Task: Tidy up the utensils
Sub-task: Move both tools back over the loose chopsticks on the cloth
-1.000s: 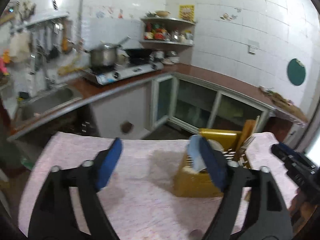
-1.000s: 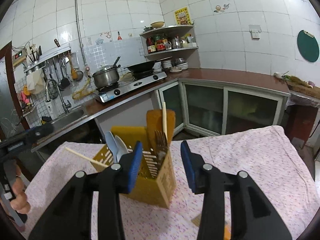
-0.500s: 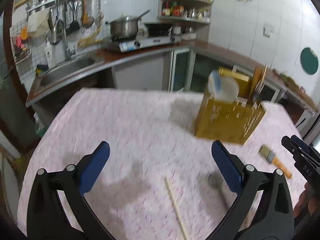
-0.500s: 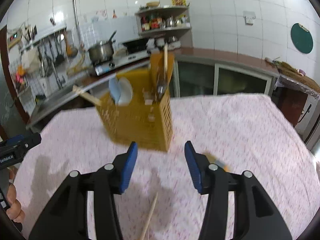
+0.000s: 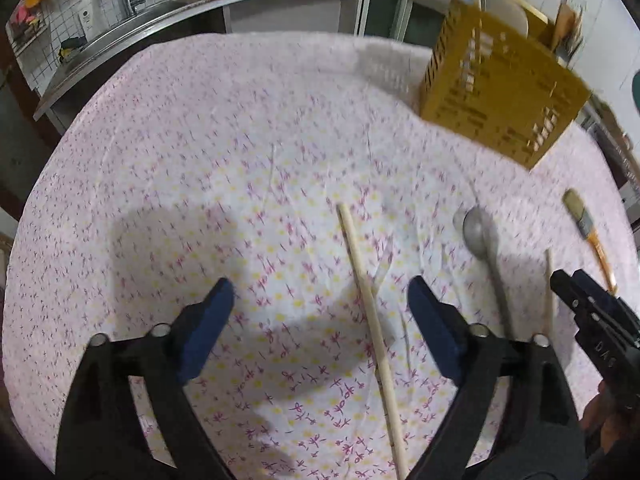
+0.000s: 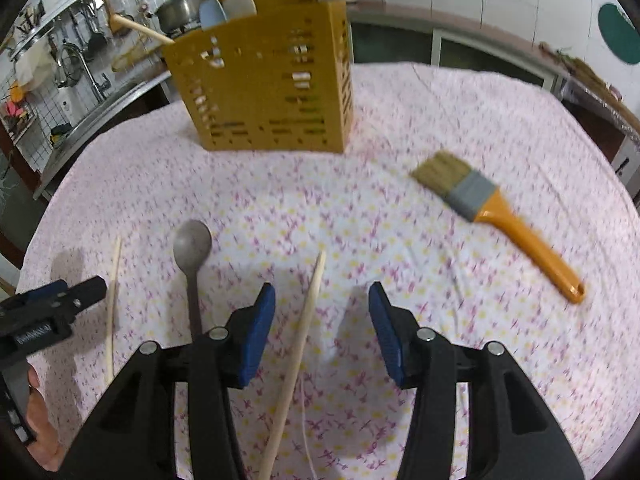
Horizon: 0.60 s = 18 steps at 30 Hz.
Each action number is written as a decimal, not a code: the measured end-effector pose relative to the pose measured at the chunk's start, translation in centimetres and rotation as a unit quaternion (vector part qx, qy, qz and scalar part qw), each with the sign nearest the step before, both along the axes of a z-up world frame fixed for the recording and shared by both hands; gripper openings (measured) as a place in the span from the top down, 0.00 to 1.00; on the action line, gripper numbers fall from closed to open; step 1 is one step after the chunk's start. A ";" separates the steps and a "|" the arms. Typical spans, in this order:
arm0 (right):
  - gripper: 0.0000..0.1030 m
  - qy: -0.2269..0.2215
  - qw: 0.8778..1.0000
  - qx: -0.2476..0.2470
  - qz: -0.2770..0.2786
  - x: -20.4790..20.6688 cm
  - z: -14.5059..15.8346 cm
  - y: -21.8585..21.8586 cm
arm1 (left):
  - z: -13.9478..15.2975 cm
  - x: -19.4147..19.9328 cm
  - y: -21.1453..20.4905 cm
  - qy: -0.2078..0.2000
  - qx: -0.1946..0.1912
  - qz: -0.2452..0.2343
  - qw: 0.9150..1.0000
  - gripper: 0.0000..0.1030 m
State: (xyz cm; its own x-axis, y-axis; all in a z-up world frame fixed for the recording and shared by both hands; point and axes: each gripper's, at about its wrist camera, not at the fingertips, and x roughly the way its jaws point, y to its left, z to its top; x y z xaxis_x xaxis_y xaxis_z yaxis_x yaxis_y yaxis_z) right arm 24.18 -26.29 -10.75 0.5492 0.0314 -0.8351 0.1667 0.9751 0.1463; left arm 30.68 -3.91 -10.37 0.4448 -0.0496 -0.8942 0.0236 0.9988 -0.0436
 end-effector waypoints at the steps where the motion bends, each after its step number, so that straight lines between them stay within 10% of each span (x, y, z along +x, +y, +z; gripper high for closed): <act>1: 0.54 0.003 1.000 0.000 -0.001 0.1 -0.1 0.0 | -0.4 0.0 -0.2 0.008 -0.001 0.000 1.000 0.21; 18: 0.76 0.038 0.999 -0.002 -0.002 0.6 -0.9 0.3 | -1.2 2.7 -2.0 0.034 0.022 -0.026 0.999 0.48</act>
